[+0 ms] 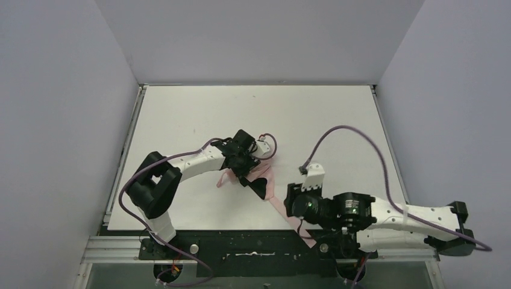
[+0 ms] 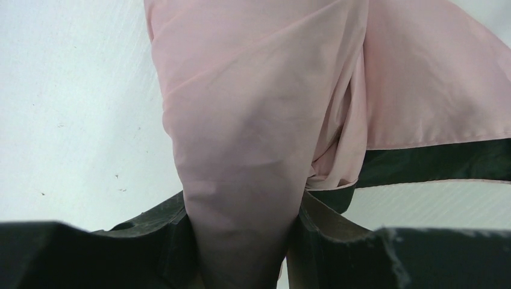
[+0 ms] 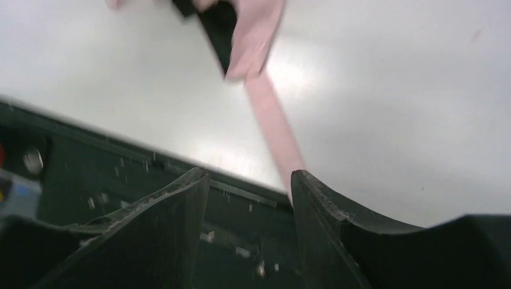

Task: Put away the umbrella

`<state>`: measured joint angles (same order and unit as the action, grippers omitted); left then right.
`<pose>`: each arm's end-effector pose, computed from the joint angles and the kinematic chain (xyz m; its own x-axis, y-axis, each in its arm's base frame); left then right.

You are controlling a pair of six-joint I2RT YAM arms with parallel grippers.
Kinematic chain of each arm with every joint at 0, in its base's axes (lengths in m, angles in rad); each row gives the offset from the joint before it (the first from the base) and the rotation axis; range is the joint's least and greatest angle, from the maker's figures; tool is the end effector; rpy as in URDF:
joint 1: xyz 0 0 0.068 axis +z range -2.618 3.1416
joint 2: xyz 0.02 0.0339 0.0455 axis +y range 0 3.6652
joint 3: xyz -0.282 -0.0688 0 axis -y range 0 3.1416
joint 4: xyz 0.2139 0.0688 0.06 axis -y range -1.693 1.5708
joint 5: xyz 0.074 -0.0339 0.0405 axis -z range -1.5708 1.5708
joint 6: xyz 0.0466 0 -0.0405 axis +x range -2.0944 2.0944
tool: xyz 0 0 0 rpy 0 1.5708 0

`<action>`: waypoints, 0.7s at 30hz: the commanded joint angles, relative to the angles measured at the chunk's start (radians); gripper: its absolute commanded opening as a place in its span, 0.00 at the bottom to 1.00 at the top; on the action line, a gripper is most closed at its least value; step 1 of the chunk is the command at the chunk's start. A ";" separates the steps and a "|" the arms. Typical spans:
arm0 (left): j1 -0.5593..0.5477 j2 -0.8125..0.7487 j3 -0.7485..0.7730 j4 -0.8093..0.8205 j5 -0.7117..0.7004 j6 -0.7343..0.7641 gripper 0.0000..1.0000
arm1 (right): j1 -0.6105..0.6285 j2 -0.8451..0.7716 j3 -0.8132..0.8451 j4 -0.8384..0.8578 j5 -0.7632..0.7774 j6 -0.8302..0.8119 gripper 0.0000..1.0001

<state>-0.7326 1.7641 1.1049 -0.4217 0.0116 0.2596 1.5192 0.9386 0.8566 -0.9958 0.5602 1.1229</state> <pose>0.2500 -0.2256 0.2003 -0.4613 0.7603 -0.4574 0.8187 0.5635 0.1109 0.0312 0.1237 0.2833 -0.7706 -0.1152 -0.6269 -0.3198 0.9207 0.2239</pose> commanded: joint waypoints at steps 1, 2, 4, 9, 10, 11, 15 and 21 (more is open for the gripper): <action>-0.030 -0.077 -0.043 0.112 -0.040 0.058 0.00 | -0.337 -0.122 0.030 0.064 0.010 -0.178 0.55; -0.038 -0.088 -0.057 0.129 -0.042 0.068 0.00 | -0.441 -0.131 0.038 0.090 -0.034 -0.242 0.56; -0.053 -0.110 -0.095 0.172 -0.045 0.092 0.00 | -0.650 -0.125 0.053 0.164 -0.120 -0.372 0.60; -0.100 -0.173 -0.191 0.281 -0.052 0.169 0.00 | -1.049 -0.024 0.061 0.450 -0.455 -0.602 0.72; -0.110 -0.183 -0.207 0.298 -0.053 0.193 0.00 | -1.106 0.030 0.069 0.474 -0.560 -0.614 0.74; -0.120 -0.192 -0.221 0.312 -0.058 0.209 0.00 | -1.157 0.077 0.091 0.483 -0.666 -0.619 0.76; -0.165 -0.220 -0.270 0.354 -0.086 0.281 0.00 | -1.208 0.243 0.151 0.468 -0.954 -0.651 0.79; -0.215 -0.230 -0.322 0.405 -0.123 0.350 0.00 | -1.153 0.301 0.047 0.545 -1.019 -0.483 0.76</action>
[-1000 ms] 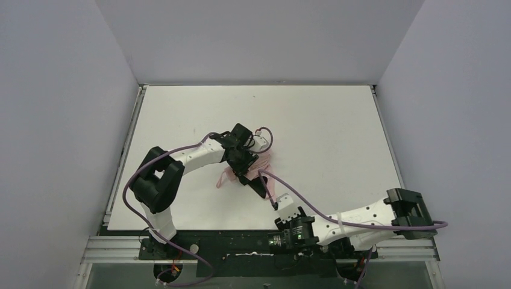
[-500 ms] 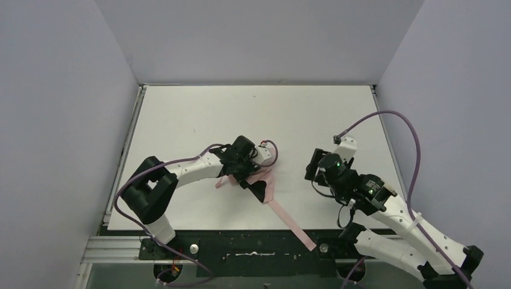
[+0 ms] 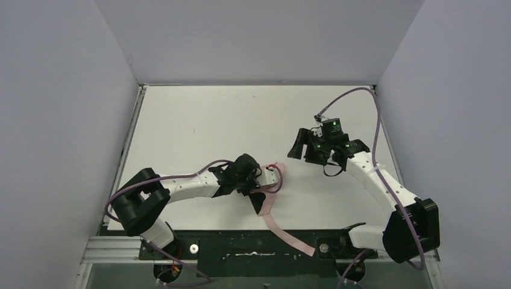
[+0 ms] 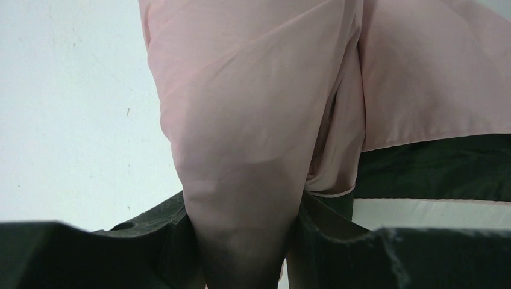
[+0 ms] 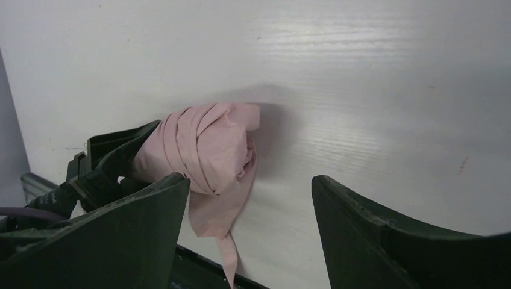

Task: Put away the umbrella

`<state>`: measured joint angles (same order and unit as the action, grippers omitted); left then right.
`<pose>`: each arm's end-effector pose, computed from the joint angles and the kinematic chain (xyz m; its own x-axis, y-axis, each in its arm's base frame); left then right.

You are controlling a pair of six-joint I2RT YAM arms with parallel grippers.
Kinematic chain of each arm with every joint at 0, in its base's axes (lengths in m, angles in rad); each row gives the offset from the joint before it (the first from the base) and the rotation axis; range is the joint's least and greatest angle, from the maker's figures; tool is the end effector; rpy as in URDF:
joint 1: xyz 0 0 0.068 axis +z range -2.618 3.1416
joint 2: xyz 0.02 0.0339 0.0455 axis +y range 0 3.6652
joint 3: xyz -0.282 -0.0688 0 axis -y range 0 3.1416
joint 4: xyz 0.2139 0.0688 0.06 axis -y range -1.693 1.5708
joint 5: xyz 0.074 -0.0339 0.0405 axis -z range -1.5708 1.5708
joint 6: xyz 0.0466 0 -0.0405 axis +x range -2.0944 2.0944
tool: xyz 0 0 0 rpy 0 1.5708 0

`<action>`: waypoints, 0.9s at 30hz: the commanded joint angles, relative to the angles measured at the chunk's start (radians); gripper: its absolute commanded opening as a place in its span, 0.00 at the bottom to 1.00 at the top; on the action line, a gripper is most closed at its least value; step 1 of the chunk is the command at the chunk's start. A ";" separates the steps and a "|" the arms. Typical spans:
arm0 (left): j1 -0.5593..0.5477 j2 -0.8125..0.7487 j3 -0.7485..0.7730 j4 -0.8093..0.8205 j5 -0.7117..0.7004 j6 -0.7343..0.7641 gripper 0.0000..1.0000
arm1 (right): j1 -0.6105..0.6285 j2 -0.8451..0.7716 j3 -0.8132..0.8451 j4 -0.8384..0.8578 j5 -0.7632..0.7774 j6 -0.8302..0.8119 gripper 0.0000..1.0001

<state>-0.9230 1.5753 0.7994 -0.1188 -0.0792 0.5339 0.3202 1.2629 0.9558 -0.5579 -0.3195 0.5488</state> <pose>0.1787 -0.2301 0.1946 -0.0159 0.8616 -0.5073 0.8981 0.2353 0.3716 0.2168 0.0873 0.2848 -0.8731 0.2323 -0.4287 -0.0431 0.8391 0.5423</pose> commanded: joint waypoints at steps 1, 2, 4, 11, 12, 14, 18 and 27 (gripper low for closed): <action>-0.032 -0.042 -0.020 0.103 -0.036 0.078 0.00 | 0.066 -0.025 -0.084 0.137 -0.134 0.132 0.76; -0.037 -0.043 -0.020 0.104 -0.036 0.080 0.00 | 0.086 -0.023 -0.111 0.163 -0.125 0.172 0.76; -0.046 -0.041 -0.020 0.102 -0.033 0.083 0.00 | 0.123 -0.021 -0.156 0.203 -0.092 0.246 0.75; -0.063 -0.039 -0.030 0.104 -0.027 0.095 0.00 | 0.164 0.032 -0.251 0.345 -0.029 0.377 0.72; -0.064 -0.041 -0.033 0.104 -0.024 0.100 0.00 | 0.164 0.048 -0.247 0.355 -0.034 0.375 0.70; -0.066 -0.041 -0.035 0.105 -0.016 0.108 0.00 | 0.167 0.057 -0.231 0.360 -0.027 0.347 0.66; -0.072 -0.037 -0.035 0.103 -0.014 0.126 0.00 | 0.168 0.049 -0.198 0.336 0.014 0.268 0.55; -0.076 -0.041 -0.038 0.084 -0.006 0.140 0.00 | 0.156 0.069 -0.172 0.379 -0.051 0.216 0.18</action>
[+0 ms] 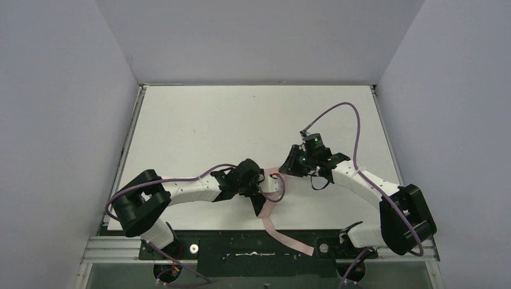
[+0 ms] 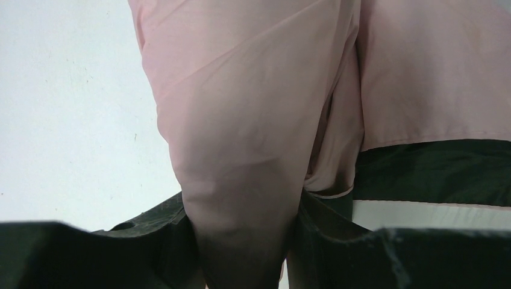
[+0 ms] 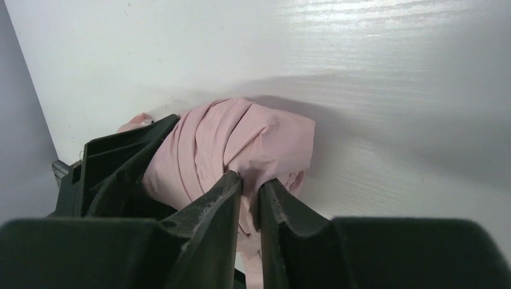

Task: Put away the umbrella

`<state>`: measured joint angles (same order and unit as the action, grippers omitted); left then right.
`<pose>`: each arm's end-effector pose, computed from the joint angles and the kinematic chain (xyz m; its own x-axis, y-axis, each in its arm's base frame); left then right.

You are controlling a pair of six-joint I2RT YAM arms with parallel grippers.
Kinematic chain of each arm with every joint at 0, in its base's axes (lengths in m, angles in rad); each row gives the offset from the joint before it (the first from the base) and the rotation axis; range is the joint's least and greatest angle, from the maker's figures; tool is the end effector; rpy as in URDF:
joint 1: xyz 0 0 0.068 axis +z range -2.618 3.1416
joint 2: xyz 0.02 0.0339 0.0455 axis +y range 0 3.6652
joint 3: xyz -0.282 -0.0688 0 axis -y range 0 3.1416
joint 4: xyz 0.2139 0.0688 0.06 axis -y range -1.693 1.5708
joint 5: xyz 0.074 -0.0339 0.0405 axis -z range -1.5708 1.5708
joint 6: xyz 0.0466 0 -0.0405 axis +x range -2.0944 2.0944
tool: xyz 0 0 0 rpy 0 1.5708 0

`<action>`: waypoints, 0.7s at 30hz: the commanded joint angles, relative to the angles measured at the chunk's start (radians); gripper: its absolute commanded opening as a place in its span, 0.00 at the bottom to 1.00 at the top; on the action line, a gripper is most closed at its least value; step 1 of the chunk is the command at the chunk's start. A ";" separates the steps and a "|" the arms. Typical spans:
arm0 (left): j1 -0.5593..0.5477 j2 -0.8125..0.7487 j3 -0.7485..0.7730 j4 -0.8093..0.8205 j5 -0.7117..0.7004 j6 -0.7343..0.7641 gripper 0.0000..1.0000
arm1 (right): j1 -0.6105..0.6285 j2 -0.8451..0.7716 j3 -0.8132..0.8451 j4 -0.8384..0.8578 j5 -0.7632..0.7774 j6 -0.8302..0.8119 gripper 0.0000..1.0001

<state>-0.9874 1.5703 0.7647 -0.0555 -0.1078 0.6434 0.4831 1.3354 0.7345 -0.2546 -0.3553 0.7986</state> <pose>0.1638 -0.2390 0.1915 0.1403 0.8702 -0.4724 0.8836 0.1052 0.4562 0.2066 0.1267 0.2274 -0.9232 0.2742 -0.2695 0.0341 0.7565 0.6531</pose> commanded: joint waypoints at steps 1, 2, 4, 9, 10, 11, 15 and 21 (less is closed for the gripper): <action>-0.012 -0.034 0.000 0.015 0.027 0.033 0.00 | -0.005 -0.014 0.054 0.067 -0.008 -0.044 0.13; -0.014 -0.033 0.002 0.010 0.031 0.034 0.00 | -0.002 -0.025 0.062 0.051 0.006 -0.062 0.10; -0.015 -0.030 0.005 0.004 0.037 0.036 0.00 | 0.009 -0.058 0.086 0.008 0.044 -0.103 0.03; -0.023 -0.032 0.006 -0.011 0.053 0.042 0.00 | 0.024 -0.082 0.123 0.083 -0.099 -0.128 0.00; -0.025 -0.031 0.005 -0.011 0.055 0.044 0.00 | 0.038 -0.072 0.143 0.088 -0.115 -0.134 0.00; -0.027 -0.030 0.005 -0.013 0.057 0.046 0.00 | 0.050 -0.060 0.166 0.081 -0.112 -0.146 0.00; -0.038 -0.029 0.007 -0.026 0.068 0.061 0.00 | 0.074 0.011 0.245 0.045 -0.079 -0.178 0.00; -0.050 -0.046 -0.010 -0.022 0.069 0.079 0.00 | 0.089 0.133 0.355 -0.071 0.001 -0.224 0.00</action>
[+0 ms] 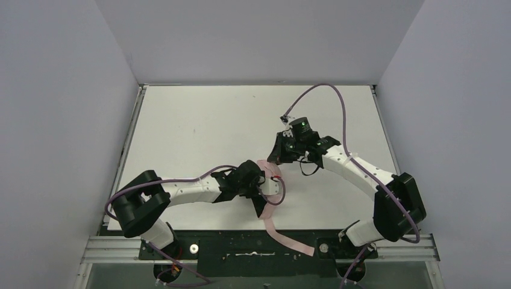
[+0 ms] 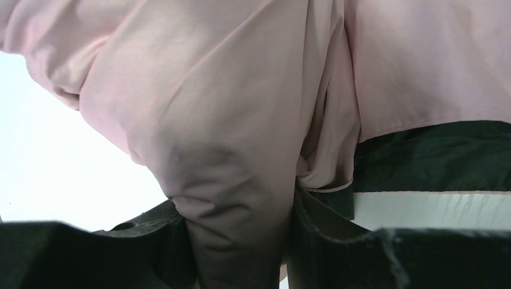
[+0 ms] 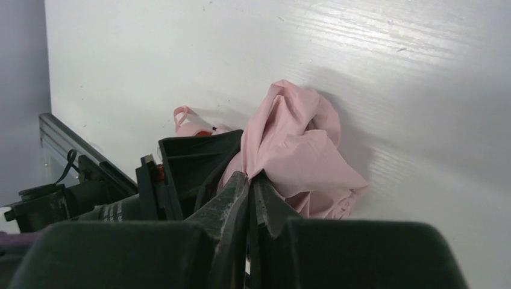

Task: Put away the umbrella

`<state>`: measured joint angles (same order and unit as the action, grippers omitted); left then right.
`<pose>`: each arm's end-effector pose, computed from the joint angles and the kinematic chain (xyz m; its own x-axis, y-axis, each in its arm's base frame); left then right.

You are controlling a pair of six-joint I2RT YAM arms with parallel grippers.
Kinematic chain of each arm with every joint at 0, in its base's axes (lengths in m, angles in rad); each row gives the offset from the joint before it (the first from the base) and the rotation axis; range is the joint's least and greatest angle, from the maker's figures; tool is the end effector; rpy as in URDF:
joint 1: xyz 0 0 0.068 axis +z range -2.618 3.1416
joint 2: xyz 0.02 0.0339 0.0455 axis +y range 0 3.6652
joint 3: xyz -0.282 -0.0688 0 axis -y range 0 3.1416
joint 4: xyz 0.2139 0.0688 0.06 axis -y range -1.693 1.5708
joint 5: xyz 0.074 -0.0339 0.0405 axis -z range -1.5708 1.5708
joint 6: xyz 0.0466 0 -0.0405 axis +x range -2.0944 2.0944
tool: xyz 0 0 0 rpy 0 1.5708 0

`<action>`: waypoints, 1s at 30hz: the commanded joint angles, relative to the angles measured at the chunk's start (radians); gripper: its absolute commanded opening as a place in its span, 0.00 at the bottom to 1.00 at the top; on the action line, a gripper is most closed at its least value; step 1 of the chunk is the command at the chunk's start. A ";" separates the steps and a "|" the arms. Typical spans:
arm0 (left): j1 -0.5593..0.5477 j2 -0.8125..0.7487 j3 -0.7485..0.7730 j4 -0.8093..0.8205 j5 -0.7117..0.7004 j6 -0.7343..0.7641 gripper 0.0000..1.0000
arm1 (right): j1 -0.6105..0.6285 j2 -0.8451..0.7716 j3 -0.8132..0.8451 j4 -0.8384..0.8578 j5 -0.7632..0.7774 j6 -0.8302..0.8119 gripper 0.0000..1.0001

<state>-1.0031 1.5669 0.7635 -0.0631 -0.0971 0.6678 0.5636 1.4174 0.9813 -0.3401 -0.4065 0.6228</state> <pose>0.1590 -0.2408 0.1915 0.1770 0.8687 -0.4627 0.8861 0.0639 0.4590 0.2264 0.1649 0.2744 -0.9064 0.0610 -0.4180 -0.2468 0.7266 0.6412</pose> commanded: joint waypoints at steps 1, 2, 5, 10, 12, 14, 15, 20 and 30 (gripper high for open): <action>-0.035 -0.044 -0.013 -0.012 0.060 0.058 0.00 | 0.013 0.069 0.116 0.004 0.061 -0.057 0.00; -0.037 -0.048 -0.015 -0.010 0.060 0.062 0.00 | 0.016 0.092 0.127 -0.009 0.067 -0.065 0.00; -0.038 -0.053 -0.019 -0.006 0.066 0.071 0.00 | 0.033 0.158 0.151 -0.007 0.030 -0.086 0.00; -0.054 -0.050 -0.022 -0.008 0.073 0.092 0.00 | 0.073 0.277 0.216 -0.057 0.054 -0.115 0.00; -0.064 -0.050 -0.027 -0.005 0.063 0.096 0.00 | 0.087 0.311 0.254 -0.149 0.158 -0.129 0.00; -0.072 -0.053 -0.036 0.003 0.056 0.105 0.00 | 0.090 0.333 0.266 -0.199 0.225 -0.138 0.00; -0.078 -0.057 -0.044 0.011 0.050 0.109 0.00 | 0.088 0.346 0.262 -0.207 0.229 -0.141 0.00; -0.111 -0.066 -0.078 0.048 0.001 0.142 0.00 | 0.098 0.430 0.265 -0.218 0.092 -0.195 0.00; -0.245 -0.032 -0.200 0.329 -0.330 0.206 0.00 | 0.013 0.185 0.187 -0.219 0.057 -0.239 0.21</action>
<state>-1.1824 1.5257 0.6052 0.1184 -0.3332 0.8028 0.6361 1.7496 1.1816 -0.6056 -0.3214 0.4358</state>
